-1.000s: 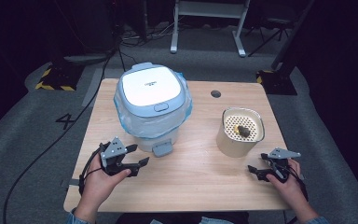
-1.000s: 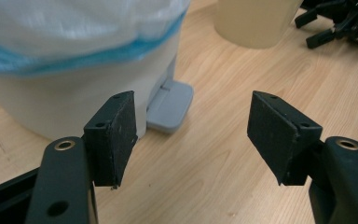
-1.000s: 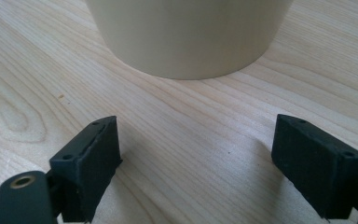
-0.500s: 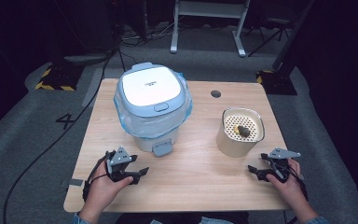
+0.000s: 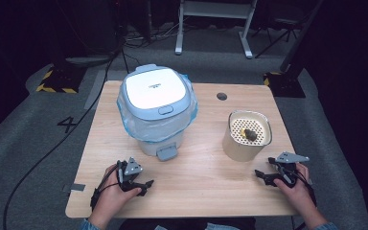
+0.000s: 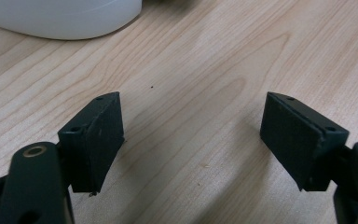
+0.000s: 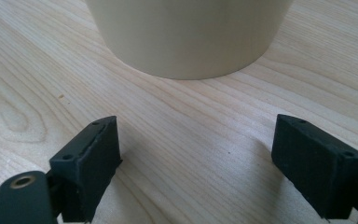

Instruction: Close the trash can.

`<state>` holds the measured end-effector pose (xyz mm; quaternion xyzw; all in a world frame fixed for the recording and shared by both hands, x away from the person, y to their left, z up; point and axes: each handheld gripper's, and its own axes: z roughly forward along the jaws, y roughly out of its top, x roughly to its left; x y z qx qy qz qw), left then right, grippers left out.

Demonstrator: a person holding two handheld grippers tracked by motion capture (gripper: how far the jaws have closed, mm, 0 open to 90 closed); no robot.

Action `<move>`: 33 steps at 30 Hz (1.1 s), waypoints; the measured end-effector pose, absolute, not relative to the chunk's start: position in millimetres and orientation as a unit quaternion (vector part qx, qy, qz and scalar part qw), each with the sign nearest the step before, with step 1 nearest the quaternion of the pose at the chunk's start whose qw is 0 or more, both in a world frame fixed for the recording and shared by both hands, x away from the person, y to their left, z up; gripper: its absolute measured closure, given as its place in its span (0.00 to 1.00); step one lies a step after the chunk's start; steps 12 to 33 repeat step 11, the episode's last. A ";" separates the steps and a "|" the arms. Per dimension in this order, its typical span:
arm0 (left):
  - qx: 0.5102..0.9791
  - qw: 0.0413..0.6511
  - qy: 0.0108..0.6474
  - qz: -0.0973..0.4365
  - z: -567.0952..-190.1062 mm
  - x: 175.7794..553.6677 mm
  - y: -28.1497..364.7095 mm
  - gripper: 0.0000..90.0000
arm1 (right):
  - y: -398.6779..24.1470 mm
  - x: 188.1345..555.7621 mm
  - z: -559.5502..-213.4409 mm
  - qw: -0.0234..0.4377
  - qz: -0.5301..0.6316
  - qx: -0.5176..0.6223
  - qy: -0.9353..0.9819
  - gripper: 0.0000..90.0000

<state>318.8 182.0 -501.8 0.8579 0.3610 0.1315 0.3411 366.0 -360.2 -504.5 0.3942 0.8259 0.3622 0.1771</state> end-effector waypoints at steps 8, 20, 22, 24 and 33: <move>0.852 0.345 0.369 0.137 -504.6 319.4 181.2 0.16 | -360.1 366.0 -504.4 0.177 0.362 0.394 0.826 0.17; 0.852 0.345 0.369 0.137 -504.6 319.5 181.3 0.16 | -360.0 366.1 -504.3 0.177 0.361 0.394 0.826 0.17; 0.852 0.345 0.369 0.137 -504.6 319.5 181.3 0.16 | -360.0 366.1 -504.3 0.177 0.361 0.394 0.826 0.17; 0.852 0.345 0.369 0.137 -504.6 319.5 181.3 0.16 | -360.0 366.1 -504.3 0.177 0.361 0.394 0.826 0.17; 0.852 0.345 0.369 0.137 -504.6 319.5 181.3 0.16 | -360.0 366.1 -504.3 0.177 0.361 0.394 0.826 0.17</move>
